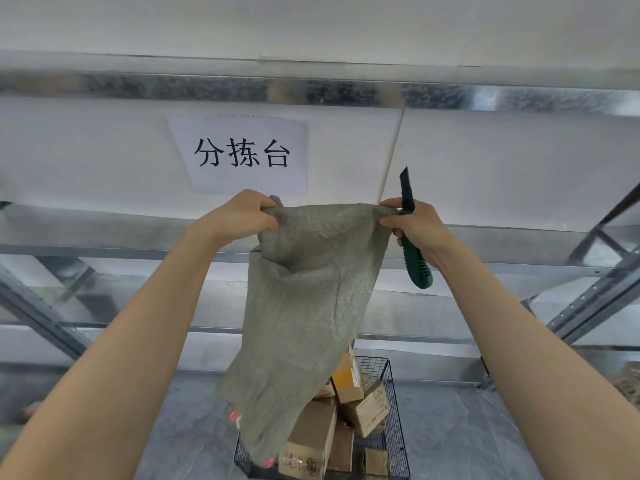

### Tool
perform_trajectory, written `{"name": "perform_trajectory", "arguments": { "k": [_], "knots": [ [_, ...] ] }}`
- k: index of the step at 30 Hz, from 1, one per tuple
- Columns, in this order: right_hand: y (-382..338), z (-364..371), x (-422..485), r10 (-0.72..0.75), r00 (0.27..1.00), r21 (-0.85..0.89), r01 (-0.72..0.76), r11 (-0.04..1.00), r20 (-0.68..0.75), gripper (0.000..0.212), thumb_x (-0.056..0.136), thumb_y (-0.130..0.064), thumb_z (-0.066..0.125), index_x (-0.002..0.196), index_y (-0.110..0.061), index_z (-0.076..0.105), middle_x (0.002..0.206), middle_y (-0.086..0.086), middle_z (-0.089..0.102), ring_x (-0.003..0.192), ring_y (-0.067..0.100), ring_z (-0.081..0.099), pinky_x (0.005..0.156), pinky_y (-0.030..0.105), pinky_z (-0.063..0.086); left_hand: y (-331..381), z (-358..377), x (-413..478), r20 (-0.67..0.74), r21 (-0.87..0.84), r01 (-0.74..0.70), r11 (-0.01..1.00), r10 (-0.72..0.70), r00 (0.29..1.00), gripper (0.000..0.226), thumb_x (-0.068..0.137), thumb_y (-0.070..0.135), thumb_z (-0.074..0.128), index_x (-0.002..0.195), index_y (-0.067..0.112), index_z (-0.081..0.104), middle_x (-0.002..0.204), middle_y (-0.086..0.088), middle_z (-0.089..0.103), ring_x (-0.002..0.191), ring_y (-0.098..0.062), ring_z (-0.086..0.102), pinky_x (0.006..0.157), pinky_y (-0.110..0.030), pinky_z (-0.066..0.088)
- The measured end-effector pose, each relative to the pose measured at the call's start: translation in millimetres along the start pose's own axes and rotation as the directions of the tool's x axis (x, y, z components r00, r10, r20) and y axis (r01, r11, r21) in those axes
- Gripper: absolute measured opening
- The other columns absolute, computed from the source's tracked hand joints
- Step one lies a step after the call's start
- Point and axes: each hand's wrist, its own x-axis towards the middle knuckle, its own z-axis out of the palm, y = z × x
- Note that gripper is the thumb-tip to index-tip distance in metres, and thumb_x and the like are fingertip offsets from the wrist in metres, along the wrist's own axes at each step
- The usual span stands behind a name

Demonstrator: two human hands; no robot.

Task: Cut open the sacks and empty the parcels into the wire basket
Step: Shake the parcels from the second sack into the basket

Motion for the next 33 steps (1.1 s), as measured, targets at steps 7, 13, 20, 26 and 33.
{"name": "perform_trajectory", "arguments": {
  "k": [7, 13, 20, 26, 33],
  "knots": [
    [0.0, -3.5, -3.8, 0.003, 0.996, 0.004, -0.002, 1.000, -0.085, 0.008, 0.087, -0.013, 0.068, 0.081, -0.014, 0.062, 0.073, 0.000, 0.052, 0.060, 0.014, 0.046, 0.052, 0.025, 0.042, -16.3, 2.6, 3.3, -0.100, -0.097, 0.048, 0.994, -0.058, 0.993, 0.026, 0.092, 0.027, 0.059, 0.109, 0.008, 0.066, 0.120, 0.007, 0.051, 0.110, -0.009, 0.044, 0.089, -0.024, 0.035],
    [4.0, -2.9, -3.9, 0.010, 0.991, 0.075, 0.000, 0.997, -0.132, 0.005, 0.089, -0.016, 0.066, 0.085, -0.014, 0.063, 0.074, 0.002, 0.054, 0.056, 0.013, 0.047, 0.047, 0.023, 0.044, -19.4, 15.5, 4.9, -0.272, -0.267, -0.016, 0.964, -0.059, 0.960, 0.022, 0.092, 0.023, 0.059, 0.097, 0.002, 0.062, 0.087, -0.006, 0.059, 0.084, -0.018, 0.055, 0.088, -0.035, 0.048],
    [7.3, 1.4, -4.4, -0.046, 0.985, 0.048, 0.055, 0.997, -0.165, 0.013, 0.088, -0.007, 0.063, 0.091, -0.011, 0.052, 0.061, 0.004, 0.047, 0.039, 0.011, 0.044, 0.041, 0.021, 0.041, -16.8, 27.0, 5.7, -0.439, -0.324, -0.064, 0.944, -0.090, 0.894, 0.012, 0.096, 0.014, 0.046, 0.102, 0.018, 0.036, 0.079, -0.003, 0.045, 0.060, -0.014, 0.038, 0.051, -0.026, 0.032],
    [6.4, 6.1, -5.0, 0.004, 0.992, 0.187, 0.019, 0.982, -0.124, 0.011, 0.088, -0.006, 0.063, 0.080, -0.014, 0.061, 0.065, 0.002, 0.051, 0.042, 0.010, 0.044, 0.045, 0.022, 0.041, -13.7, 23.7, 5.5, -0.370, -0.373, -0.043, 0.927, -0.106, 0.923, 0.044, 0.089, -0.005, 0.033, 0.070, 0.019, 0.065, 0.085, 0.004, 0.062, 0.071, -0.012, 0.052, 0.058, -0.023, 0.041],
    [13.4, 11.5, -16.8, 0.073, 0.971, 0.130, -0.105, 0.986, 0.230, 0.038, 0.086, -0.035, 0.068, 0.121, -0.028, 0.055, 0.093, 0.001, 0.057, 0.055, 0.012, 0.051, 0.051, 0.026, 0.045, -16.0, 17.5, 5.1, -0.483, -0.583, -0.142, 0.800, -0.201, 0.852, 0.046, 0.088, -0.009, 0.035, 0.076, 0.017, 0.071, 0.094, 0.004, 0.068, 0.097, -0.011, 0.061, 0.088, -0.025, 0.051]
  ]
}}
